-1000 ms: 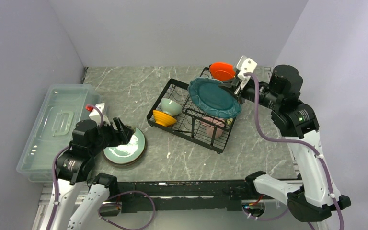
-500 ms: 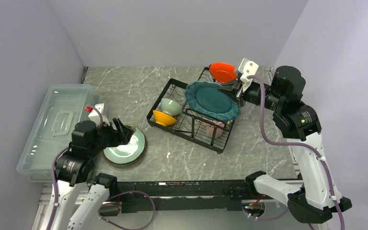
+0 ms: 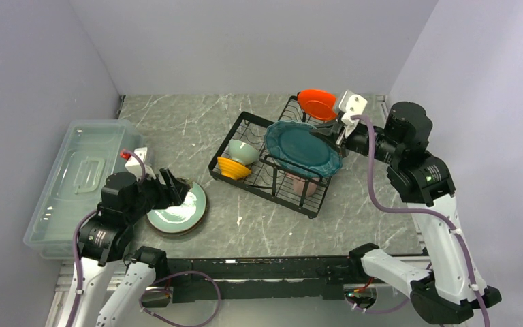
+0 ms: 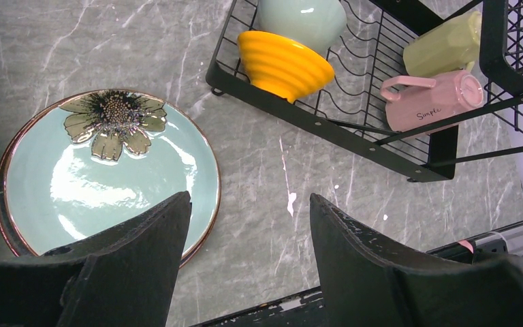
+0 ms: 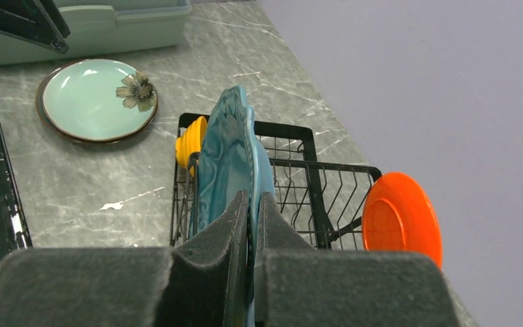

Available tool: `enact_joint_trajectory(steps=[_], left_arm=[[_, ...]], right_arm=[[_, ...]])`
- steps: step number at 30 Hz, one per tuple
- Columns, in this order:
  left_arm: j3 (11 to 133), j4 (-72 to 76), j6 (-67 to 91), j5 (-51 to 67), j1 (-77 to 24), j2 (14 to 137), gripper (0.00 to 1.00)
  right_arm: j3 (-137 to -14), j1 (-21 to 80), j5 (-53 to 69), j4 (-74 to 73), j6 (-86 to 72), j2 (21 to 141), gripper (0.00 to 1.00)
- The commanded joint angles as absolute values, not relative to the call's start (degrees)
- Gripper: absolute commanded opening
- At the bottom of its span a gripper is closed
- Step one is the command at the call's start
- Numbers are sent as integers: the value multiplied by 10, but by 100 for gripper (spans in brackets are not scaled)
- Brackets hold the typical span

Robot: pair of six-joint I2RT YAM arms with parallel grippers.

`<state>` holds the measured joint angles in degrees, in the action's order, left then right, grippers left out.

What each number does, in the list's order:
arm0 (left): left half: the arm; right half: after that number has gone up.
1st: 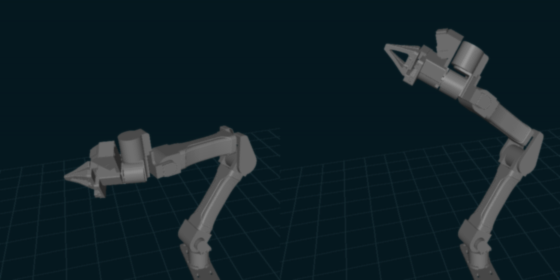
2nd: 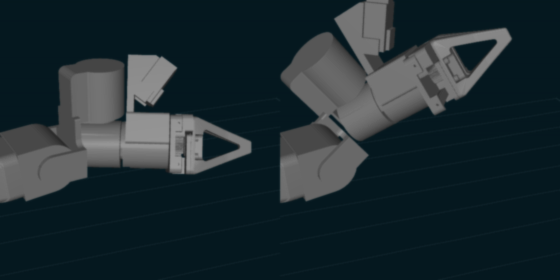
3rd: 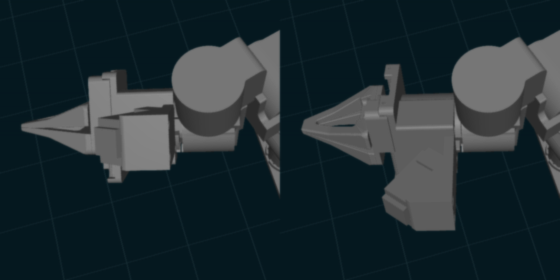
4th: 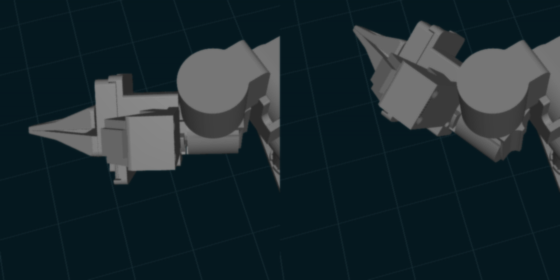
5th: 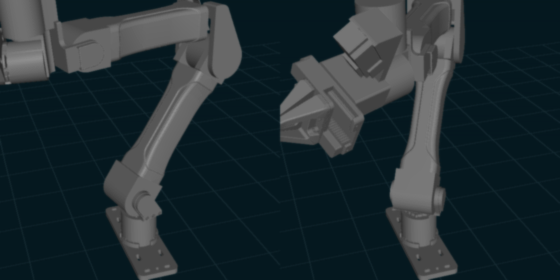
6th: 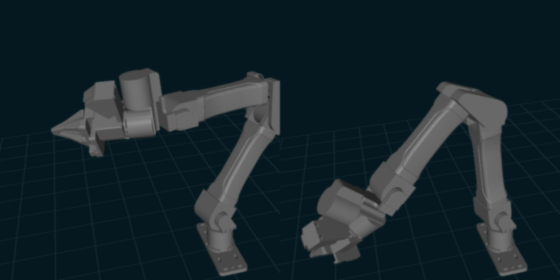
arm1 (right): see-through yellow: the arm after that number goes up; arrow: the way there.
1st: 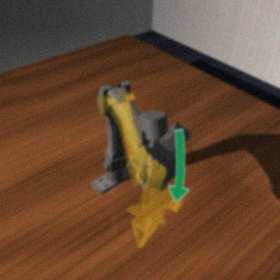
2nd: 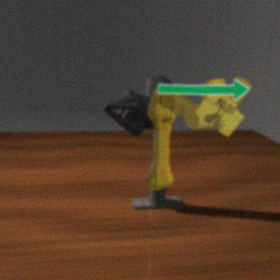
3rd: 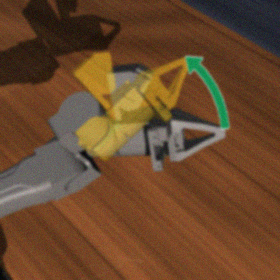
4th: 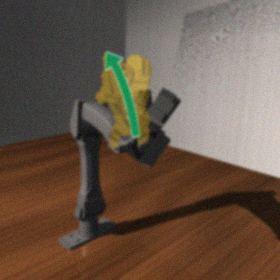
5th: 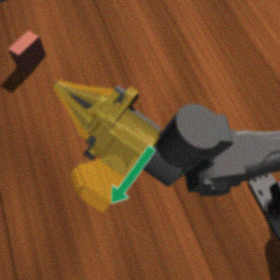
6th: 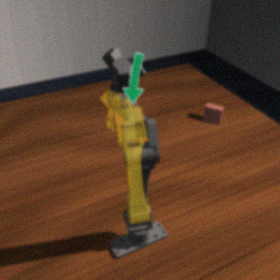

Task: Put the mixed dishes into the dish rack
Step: Insert the plate into the dish rack.

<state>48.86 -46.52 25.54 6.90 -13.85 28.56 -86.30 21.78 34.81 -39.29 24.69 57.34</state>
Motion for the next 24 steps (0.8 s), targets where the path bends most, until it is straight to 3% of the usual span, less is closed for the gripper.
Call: enact_joint_trajectory(steps=[1, 13, 24], left_arm=[[488, -446, 244, 77, -140, 283, 70], [488, -445, 244, 78, -140, 283, 70], [487, -444, 243, 78, -140, 283, 70]], right_arm=[[-865, 217, 358, -299, 269, 550, 0], [-855, 217, 361, -261, 251, 542, 0], [-920, 217, 356, -268, 253, 568, 0]])
